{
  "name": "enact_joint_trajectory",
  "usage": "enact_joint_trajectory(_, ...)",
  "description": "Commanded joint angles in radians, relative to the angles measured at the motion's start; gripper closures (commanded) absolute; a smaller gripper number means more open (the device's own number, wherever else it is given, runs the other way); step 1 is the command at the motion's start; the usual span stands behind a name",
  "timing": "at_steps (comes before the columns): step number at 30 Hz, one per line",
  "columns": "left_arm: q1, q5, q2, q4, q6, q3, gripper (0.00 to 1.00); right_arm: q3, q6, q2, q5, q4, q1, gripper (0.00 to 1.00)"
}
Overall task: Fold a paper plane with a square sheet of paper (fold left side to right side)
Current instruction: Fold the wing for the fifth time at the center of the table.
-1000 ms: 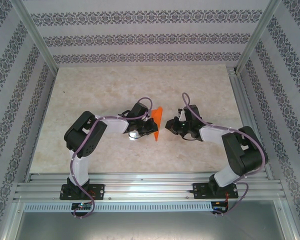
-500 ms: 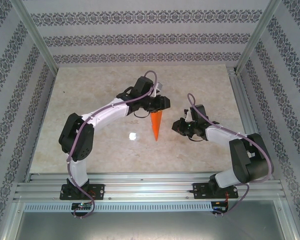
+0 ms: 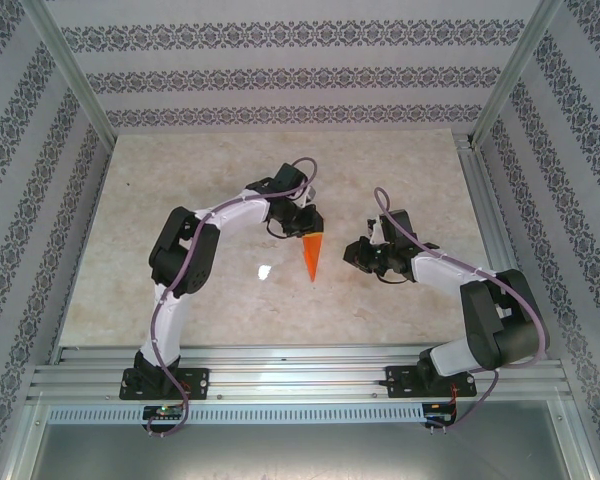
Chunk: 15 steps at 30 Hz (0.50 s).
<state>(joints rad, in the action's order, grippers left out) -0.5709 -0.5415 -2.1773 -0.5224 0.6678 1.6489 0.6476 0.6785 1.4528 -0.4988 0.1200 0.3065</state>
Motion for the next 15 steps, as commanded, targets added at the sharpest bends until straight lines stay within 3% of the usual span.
enact_joint_trajectory(1,0.008,-0.014,-0.018,-0.034,-0.061,0.043,0.82,-0.002,-0.001,-0.007,-0.006,-0.029,0.020,0.86)
enact_joint_trajectory(8,0.015,-0.031,-0.052,-0.011,-0.066,0.016,0.84,0.024,0.018,-0.003,-0.001,-0.047,0.065,0.86)
enact_joint_trajectory(15,0.015,-0.018,-0.082,-0.012,-0.079,0.010,0.85,0.011,0.147,0.038,0.004,-0.198,0.129,0.87)
